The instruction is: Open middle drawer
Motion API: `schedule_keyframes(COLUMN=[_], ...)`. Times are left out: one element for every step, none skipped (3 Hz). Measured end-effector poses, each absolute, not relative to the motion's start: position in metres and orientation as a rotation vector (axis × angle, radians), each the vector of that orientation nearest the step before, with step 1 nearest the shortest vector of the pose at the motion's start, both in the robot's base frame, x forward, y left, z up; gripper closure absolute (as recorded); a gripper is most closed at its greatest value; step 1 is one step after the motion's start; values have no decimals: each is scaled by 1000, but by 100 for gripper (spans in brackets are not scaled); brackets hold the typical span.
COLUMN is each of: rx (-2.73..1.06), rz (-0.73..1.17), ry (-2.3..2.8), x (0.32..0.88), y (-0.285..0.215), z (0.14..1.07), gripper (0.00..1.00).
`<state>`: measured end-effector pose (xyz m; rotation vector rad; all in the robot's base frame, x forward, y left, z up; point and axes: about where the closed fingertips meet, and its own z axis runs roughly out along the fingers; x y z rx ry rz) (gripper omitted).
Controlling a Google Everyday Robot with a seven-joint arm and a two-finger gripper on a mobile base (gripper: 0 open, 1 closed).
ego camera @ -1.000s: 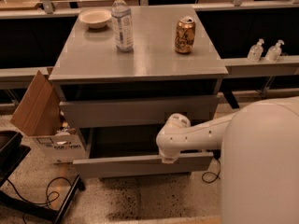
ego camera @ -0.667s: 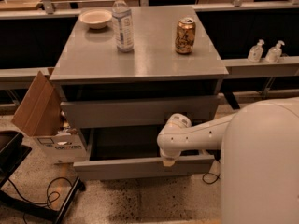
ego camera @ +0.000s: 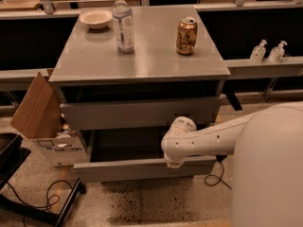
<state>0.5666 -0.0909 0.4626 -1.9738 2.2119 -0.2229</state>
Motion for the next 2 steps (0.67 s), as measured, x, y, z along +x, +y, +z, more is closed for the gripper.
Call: schedule_keyframes(rx=[-1974, -1976], rz=[-223, -221], ry=[2212, 2213], x=[567, 566], y=[-91, -91], z=[463, 461], gripper=[74, 51])
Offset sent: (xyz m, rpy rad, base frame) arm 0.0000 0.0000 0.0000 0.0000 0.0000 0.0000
